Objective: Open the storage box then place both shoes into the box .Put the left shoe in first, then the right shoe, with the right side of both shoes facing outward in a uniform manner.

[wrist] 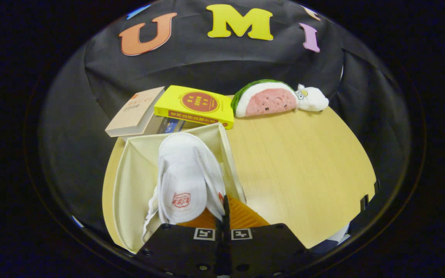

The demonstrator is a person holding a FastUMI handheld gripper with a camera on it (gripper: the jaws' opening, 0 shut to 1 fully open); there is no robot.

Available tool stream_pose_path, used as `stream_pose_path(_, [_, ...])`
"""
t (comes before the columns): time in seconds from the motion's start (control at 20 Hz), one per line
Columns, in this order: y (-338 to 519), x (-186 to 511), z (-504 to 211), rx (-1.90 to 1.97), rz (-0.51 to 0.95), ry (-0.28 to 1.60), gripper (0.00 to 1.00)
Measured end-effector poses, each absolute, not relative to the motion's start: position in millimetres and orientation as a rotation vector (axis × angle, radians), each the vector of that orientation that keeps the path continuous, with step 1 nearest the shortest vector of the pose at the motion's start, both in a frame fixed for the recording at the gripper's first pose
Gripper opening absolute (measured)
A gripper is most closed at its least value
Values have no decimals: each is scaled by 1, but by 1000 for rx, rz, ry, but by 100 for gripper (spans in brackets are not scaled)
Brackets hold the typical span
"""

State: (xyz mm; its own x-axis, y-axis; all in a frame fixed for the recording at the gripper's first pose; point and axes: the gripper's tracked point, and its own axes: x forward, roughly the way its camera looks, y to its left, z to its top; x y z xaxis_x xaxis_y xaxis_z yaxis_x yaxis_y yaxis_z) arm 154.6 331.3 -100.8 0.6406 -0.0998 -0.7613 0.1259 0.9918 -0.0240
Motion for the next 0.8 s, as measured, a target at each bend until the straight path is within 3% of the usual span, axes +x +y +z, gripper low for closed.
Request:
stream_pose_path(0.1, [333, 153, -102, 37, -117, 862, 2])
stream_pose_path(0.25, [339, 152, -94, 41, -72, 830, 20])
stream_pose_path(0.5, [336, 147, -51, 6, -17, 711, 25])
stream_pose_path(0.65, [320, 139, -30, 22, 17, 678, 49])
stream_pose_path(0.8, [294, 147, -6, 31, 56, 568, 86])
